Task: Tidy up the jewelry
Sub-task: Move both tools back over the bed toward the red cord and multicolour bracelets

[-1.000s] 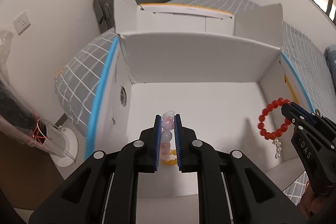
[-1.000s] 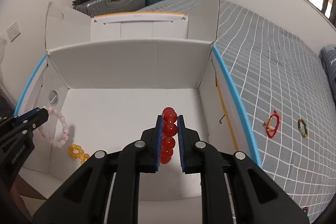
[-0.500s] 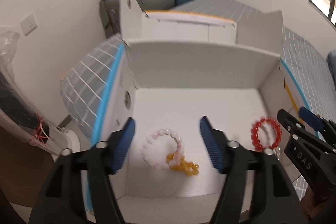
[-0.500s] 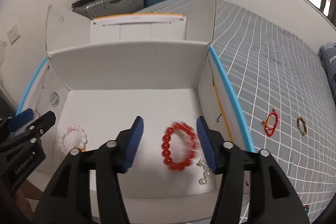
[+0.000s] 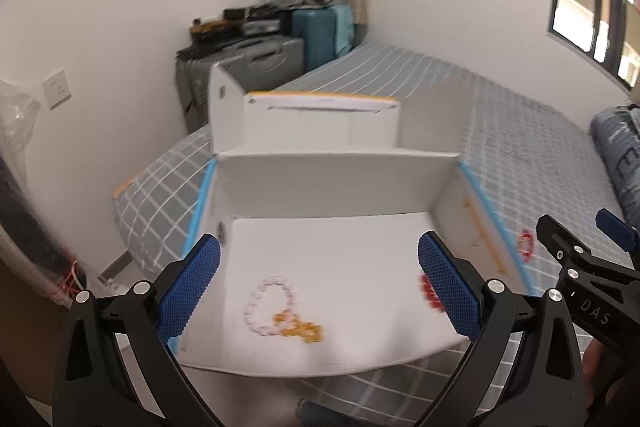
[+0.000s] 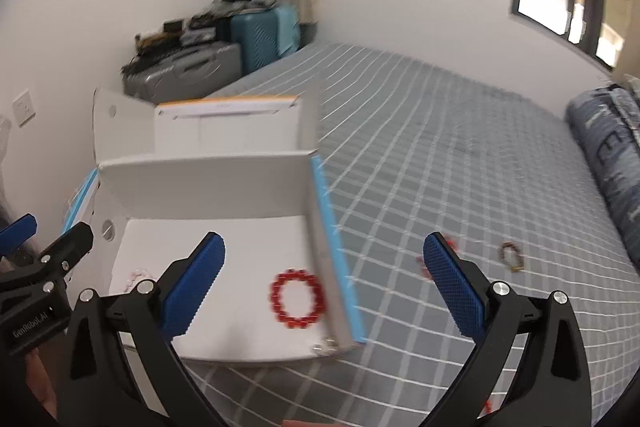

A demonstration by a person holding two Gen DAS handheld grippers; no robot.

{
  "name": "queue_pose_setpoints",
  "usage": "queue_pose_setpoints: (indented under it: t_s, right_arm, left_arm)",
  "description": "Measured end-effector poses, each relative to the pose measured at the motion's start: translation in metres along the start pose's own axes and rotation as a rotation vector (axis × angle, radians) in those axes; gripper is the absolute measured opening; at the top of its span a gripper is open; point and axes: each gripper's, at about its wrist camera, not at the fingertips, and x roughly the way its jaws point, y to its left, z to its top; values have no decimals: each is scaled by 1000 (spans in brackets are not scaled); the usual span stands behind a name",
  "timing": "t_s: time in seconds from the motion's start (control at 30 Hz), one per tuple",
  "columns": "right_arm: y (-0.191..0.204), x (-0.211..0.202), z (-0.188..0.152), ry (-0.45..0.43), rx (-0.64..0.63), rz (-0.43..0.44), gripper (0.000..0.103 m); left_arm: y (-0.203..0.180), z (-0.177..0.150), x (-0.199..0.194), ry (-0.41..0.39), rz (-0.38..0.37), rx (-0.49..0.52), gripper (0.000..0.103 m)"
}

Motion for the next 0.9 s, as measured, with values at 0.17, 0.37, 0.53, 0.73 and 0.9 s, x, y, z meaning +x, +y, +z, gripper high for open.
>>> queue_pose_setpoints:
  t_s: [0.17, 0.37, 0.53, 0.73, 0.9]
  right_arm:
    - [-53, -31, -15, -31, 36, -66, 96]
    - [-125, -58, -52, -26, 104, -156, 96]
    - [-185, -68, -95, 15, 172, -222, 96]
    - [-235, -70, -140, 61, 240, -276, 96]
    - [-264, -68, -173, 93, 274, -312, 96]
  left_arm:
    - [-42, -9, -19, -20, -81, 41, 98]
    - [-107, -30, -31, -7, -211, 111, 97]
    - [-163, -58, -37, 3, -308, 177, 97]
    - [-222, -100, -25, 61, -403, 258, 97]
    - [-257, -137, -6, 113, -451, 309, 97]
